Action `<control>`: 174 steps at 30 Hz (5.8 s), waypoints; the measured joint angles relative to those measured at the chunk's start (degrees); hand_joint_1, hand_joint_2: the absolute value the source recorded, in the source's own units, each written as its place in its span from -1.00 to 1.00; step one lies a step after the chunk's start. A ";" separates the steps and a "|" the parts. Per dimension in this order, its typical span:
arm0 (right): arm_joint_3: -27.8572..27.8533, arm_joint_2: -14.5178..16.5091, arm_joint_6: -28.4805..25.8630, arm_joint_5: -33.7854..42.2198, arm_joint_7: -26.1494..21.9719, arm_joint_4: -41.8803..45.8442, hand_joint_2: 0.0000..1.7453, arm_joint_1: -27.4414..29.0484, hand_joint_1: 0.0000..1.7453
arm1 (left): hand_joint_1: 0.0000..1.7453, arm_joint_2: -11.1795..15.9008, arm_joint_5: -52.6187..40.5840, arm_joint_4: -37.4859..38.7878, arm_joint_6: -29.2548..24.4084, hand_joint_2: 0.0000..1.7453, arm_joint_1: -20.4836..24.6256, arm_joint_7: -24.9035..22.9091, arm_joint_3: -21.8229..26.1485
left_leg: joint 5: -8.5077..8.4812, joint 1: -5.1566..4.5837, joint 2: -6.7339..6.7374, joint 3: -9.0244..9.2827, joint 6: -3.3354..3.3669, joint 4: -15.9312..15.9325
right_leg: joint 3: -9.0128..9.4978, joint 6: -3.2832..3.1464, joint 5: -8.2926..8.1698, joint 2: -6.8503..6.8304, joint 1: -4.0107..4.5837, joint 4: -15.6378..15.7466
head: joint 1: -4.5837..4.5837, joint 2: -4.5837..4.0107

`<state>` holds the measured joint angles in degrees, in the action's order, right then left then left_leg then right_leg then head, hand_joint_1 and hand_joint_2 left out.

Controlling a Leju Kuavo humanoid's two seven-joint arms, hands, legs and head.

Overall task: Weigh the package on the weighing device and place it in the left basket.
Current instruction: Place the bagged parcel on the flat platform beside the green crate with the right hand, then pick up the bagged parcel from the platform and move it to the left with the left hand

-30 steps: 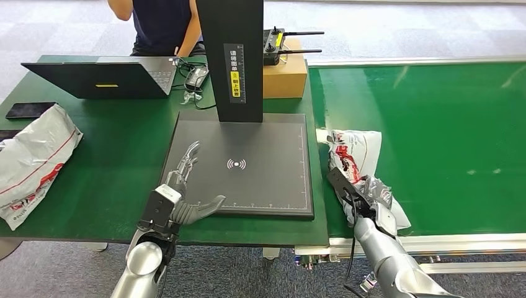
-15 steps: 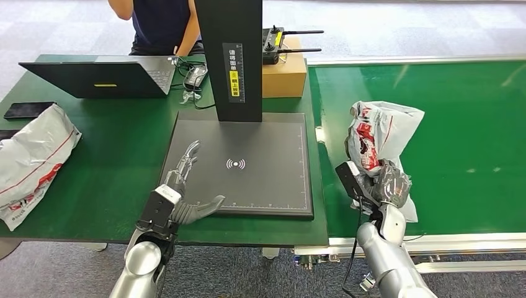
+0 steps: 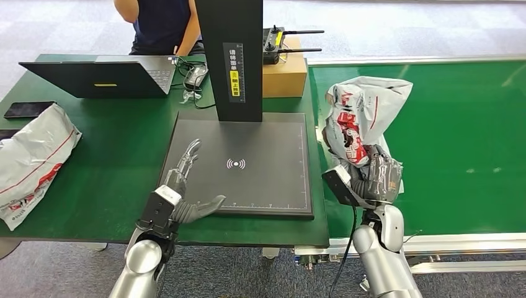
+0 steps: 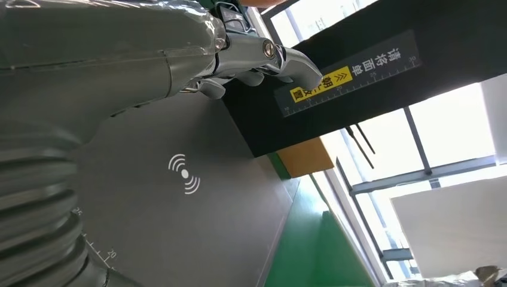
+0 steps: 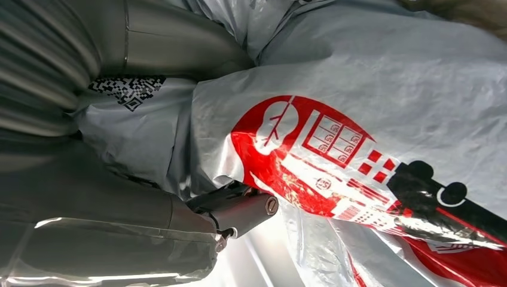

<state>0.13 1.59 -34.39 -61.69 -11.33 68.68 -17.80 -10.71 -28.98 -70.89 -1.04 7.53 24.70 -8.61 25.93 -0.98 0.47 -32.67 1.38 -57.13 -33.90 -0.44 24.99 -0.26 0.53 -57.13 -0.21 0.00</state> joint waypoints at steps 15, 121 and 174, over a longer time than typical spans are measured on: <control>11.57 0.01 3.74 -0.01 -1.81 2.06 1.00 -1.90 0.51 | -1.00 -0.11 1.85 3.42 -0.55 1.00 2.87 2.29 -0.83 | -0.01 0.00 0.01 -0.03 -0.01 0.00 | -0.01 0.00 0.00 0.01 0.00 -0.01 | -0.01 0.00; 10.08 0.96 16.64 38.30 -18.14 22.84 1.00 15.16 -1.00 | -1.00 1.10 2.34 -6.10 -8.78 1.00 -5.05 2.71 1.50 | 0.05 0.00 0.01 -0.09 -0.03 0.01 | -0.12 -0.05 0.06 0.01 0.01 -0.01 | 0.00 0.00; 12.12 1.87 21.15 40.00 -20.58 17.52 1.00 15.72 -1.00 | -1.00 1.50 -15.97 11.56 -10.49 1.00 14.64 3.74 -8.71 | 0.03 0.01 0.00 -0.12 -0.04 0.01 | -0.13 -0.05 0.05 0.00 0.01 -0.02 | 0.00 0.00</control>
<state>12.25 3.46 -13.24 -21.68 -31.91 86.20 -2.08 -9.21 -44.95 -59.34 -11.53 22.17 28.44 -17.32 25.97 -0.97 0.47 -32.79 1.34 -57.12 -34.02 -0.49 25.04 -0.26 0.54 -57.15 -0.21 0.00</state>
